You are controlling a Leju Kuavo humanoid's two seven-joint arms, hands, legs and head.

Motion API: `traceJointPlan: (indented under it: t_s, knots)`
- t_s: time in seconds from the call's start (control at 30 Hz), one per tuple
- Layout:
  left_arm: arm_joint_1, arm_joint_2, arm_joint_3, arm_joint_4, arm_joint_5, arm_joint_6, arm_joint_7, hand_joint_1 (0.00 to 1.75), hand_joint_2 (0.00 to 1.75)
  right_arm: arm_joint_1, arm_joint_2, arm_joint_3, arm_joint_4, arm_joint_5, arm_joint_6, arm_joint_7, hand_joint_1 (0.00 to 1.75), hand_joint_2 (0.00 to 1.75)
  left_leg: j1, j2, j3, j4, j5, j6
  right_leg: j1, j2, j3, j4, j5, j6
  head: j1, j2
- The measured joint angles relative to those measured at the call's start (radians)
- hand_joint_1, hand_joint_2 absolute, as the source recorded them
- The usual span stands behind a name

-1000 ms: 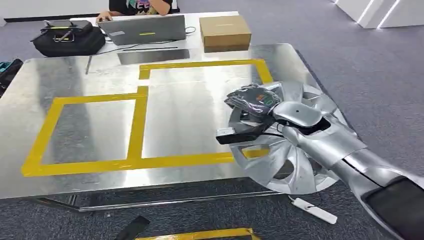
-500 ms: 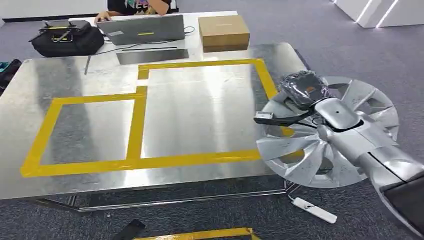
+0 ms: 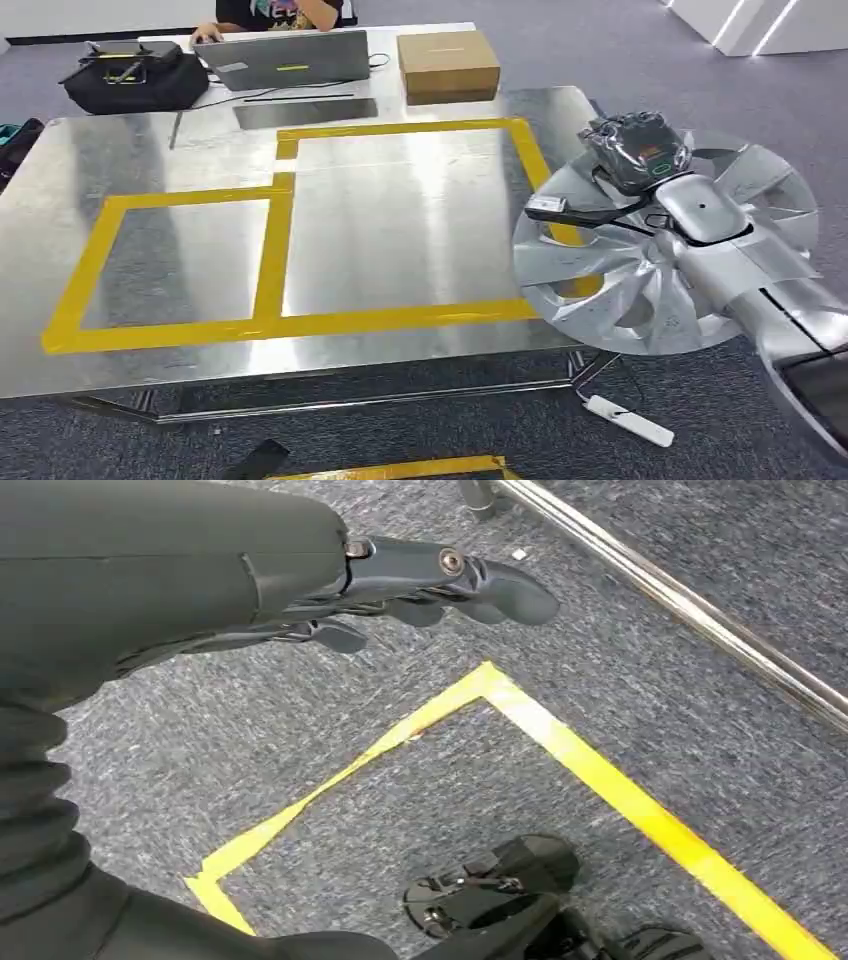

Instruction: Take the parts from the cabinet and place them on the table.

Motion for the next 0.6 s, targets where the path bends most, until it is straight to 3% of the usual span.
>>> traceJointPlan:
  t_s: [0.33,0.6]
  knots:
    - [0.005,0.003,0.0,0.0,0.0,0.005,-0.006,0.0,1.75,-0.008,-0.02,-0.163,-0.194,0.049,-0.002,-0.052,1.75,1.75,0.0,0.0,0.0,0.0,0.0,0.0,0.0,0.0,0.0,0.0,0.0,0.0,0.0,0.0]
    - [0.005,0.003,0.002,0.0,0.0,0.013,-0.015,0.0,1.75,-0.02,-0.03,-0.218,-0.34,0.083,-0.002,-0.073,1.75,1.75,0.0,0.0,0.0,0.0,0.0,0.0,0.0,0.0,0.0,0.0,0.0,0.0,0.0,0.0]
